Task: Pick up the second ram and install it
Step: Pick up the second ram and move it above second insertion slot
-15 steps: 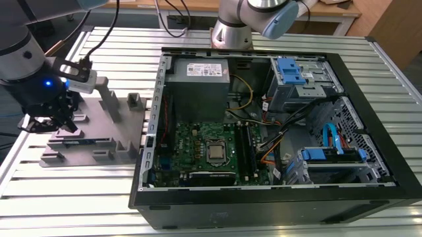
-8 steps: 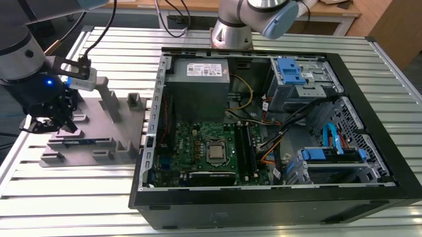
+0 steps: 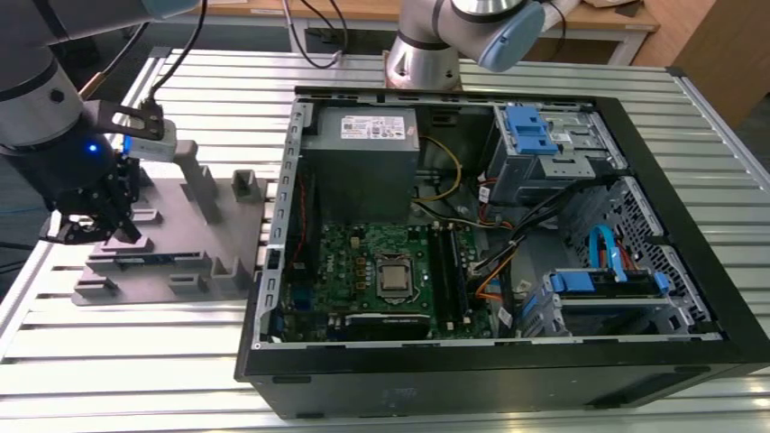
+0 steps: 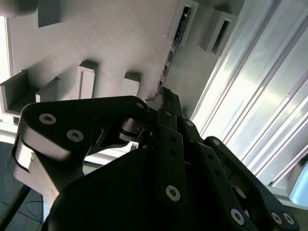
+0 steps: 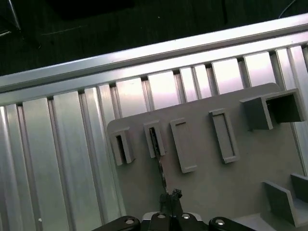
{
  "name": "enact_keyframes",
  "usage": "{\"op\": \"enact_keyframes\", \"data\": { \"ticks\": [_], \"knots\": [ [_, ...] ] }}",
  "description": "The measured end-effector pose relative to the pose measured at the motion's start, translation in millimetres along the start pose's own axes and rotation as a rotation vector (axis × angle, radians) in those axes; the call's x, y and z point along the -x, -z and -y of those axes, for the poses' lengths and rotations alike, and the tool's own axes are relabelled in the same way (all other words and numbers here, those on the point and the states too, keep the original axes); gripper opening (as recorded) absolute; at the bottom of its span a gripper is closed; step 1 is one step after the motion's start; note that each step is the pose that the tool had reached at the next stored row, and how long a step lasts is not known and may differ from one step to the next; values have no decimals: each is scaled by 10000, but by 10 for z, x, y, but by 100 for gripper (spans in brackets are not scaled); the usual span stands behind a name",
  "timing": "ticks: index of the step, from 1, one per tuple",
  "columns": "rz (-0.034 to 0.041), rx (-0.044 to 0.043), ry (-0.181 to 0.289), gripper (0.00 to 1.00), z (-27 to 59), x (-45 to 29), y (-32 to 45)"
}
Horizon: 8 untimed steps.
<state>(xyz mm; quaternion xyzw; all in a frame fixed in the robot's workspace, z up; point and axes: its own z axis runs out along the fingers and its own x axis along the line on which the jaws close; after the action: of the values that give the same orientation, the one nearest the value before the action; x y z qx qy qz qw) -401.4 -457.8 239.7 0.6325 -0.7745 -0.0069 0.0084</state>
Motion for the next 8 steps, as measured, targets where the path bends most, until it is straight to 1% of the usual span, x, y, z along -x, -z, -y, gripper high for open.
{"op": "enact_keyframes", "data": {
  "ticks": [8],
  "knots": [
    [-73,-14,875,11,0,0,-1]
  ]
}}
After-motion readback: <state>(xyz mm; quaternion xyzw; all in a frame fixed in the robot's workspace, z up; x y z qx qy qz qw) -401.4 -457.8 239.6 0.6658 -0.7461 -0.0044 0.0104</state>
